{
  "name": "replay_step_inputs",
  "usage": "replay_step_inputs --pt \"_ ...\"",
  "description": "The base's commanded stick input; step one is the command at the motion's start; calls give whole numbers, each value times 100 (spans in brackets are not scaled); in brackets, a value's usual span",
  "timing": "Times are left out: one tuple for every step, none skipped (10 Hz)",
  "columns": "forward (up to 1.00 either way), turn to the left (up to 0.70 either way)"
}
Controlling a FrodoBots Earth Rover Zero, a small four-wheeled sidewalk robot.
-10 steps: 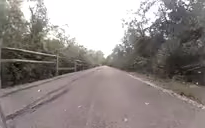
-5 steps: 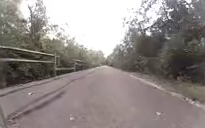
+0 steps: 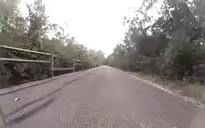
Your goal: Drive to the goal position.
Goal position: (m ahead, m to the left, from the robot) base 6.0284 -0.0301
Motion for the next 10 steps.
replay_step_inputs --pt "70 0" --pt "70 0" --pt "70 0" --pt "70 0" --pt "70 0" --pt "70 0" --pt "70 0" --pt "70 0" --pt "70 0" --pt "70 0"
